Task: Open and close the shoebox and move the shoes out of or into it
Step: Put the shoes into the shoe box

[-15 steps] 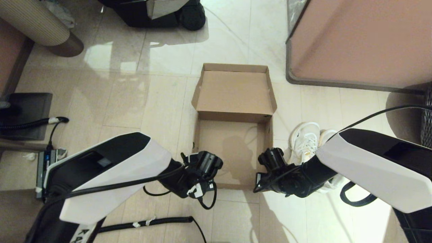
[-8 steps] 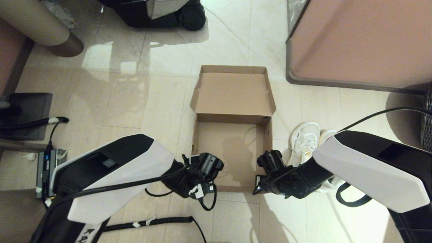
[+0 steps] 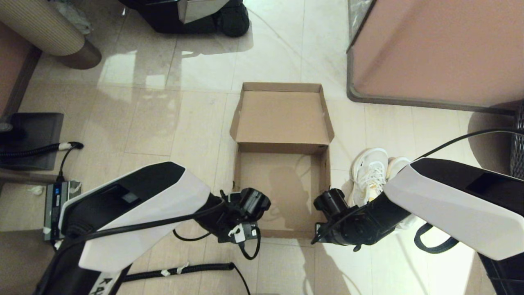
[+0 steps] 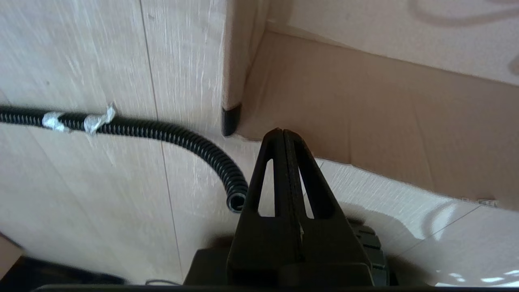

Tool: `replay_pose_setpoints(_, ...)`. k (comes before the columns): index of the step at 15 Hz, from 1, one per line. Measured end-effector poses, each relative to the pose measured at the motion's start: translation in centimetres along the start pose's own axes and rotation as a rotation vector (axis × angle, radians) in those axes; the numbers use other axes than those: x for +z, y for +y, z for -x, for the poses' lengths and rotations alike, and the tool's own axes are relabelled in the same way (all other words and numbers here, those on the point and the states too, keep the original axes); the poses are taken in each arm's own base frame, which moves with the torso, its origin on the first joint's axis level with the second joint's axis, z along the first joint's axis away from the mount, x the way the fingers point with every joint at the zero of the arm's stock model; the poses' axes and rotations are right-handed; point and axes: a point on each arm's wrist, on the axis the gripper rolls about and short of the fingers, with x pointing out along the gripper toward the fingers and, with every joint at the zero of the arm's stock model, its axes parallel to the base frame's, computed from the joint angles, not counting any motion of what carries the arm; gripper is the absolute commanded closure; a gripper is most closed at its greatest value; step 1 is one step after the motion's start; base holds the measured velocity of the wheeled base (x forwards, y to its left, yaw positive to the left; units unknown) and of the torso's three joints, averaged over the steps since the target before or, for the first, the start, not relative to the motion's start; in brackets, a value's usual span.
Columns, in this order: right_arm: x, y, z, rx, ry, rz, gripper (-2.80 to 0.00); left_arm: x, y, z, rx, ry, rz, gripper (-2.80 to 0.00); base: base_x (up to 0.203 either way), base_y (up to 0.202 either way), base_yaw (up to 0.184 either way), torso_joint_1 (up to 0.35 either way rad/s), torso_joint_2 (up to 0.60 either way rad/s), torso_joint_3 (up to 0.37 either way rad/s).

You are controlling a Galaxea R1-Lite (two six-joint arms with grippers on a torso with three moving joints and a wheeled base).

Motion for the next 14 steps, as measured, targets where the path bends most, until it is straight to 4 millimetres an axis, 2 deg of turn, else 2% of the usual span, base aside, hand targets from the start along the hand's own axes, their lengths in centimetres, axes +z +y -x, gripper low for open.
replay_pose_setpoints(11, -2.5, -0.4, 1.7, -0.014, 0.057, 0.006, 0.00, -1.5, 0.1, 1.0, 0.018, 0.054, 0.001, 0.00, 0.000, 0.000, 0.000, 0.000, 0.00, 0.000)
replay_pose_setpoints(14, -1.6, 0.1, 2.5, 0.018, 0.018, -0.018, 0.00, -0.5, -0.1, 1.9, -0.002, 0.036, 0.025, 0.00, 0.000, 0.000, 0.000, 0.000, 0.00, 0.000)
